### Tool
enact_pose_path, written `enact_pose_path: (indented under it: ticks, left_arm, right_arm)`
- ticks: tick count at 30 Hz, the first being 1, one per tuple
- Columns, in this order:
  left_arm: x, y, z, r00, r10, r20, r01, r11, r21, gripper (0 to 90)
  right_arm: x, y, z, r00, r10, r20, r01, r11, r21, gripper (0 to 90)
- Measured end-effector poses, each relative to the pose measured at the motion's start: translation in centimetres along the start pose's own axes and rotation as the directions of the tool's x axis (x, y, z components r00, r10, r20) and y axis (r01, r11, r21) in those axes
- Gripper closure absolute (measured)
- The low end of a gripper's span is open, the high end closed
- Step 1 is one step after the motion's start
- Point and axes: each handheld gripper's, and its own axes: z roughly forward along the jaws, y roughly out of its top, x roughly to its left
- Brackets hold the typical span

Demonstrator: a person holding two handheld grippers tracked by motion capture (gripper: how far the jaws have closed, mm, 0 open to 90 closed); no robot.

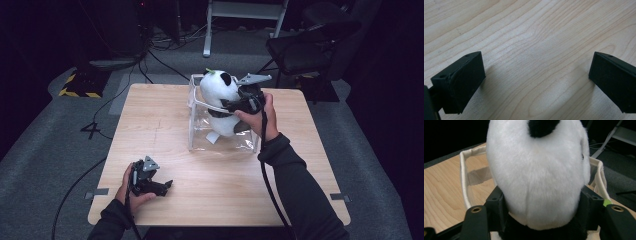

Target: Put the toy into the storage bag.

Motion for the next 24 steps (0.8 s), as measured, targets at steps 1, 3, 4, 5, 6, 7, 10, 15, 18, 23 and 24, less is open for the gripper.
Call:
enact_pose_path:
  ticks: [1,3,4,5,6,7,10,15,18,23,24]
  left_arm:
    - [0.0,0.0,0.0,1.0,-0.001,0.0,0.001,1.0,-0.001,0.5]
    - [0.0,0.0,0.0,1.0,0.0,0.0,0.0,1.0,0.0,0.5]
    - [0.0,0.0,0.0,1.0,-0.001,0.0,0.001,1.0,0.0,0.5]
    - [0.0,0.0,0.0,1.0,-0.001,0.0,0.001,1.0,0.0,0.5]
    - [0.0,0.0,0.0,1.0,-0.001,0.0,0.001,1.0,0.0,0.5]
    - [0.0,0.0,0.0,1.0,-0.001,0.0,0.001,1.0,0.0,0.5]
    - [0.0,0.0,0.0,1.0,-0.001,0.0,0.001,1.0,0.0,0.5]
    - [0.0,0.0,0.0,1.0,0.0,0.0,0.0,1.0,-0.001,0.5]
    - [0.0,0.0,0.0,1.0,-0.001,0.0,0.001,1.0,0.0,0.5]
    - [0.0,0.0,0.0,1.0,-0.001,0.0,0.001,1.0,0.0,0.5]
    - [0.0,0.0,0.0,1.0,-0.001,0.0,0.001,1.0,0.0,0.5]
  right_arm:
    - [0.0,0.0,0.2,1.0,0.001,-0.006,-0.001,1.0,0.017,35.0]
    - [0.0,0.0,0.4,0.9999,-0.001,-0.011,0.002,0.999,0.04,33.9]
    - [0.0,0.0,0.6,0.9999,0.0,-0.014,0.001,0.998,0.058,33.4]
    - [0.0,0.0,0.7,0.9999,-0.001,-0.014,0.002,0.998,0.07,33.1]
    - [0.0,0.0,0.8,0.9999,0.0,-0.012,0.001,0.997,0.074,32.7]
    - [0.0,0.0,0.8,0.9999,0.005,-0.014,-0.004,0.997,0.078,32.0]
    - [0.0,0.1,1.0,1.0,0.005,-0.008,-0.004,0.994,0.105,30.4]
    - [0.0,0.3,1.3,0.9998,0.018,0.005,-0.018,0.99,0.139,27.6]
    - [-0.1,0.3,1.4,0.9998,0.019,0.01,-0.021,0.987,0.161,26.5]
    - [0.0,0.4,1.4,0.9998,0.015,0.016,-0.017,0.983,0.183,25.7]
    - [0.0,0.4,1.3,0.9997,0.01,0.023,-0.014,0.983,0.183,25.7]
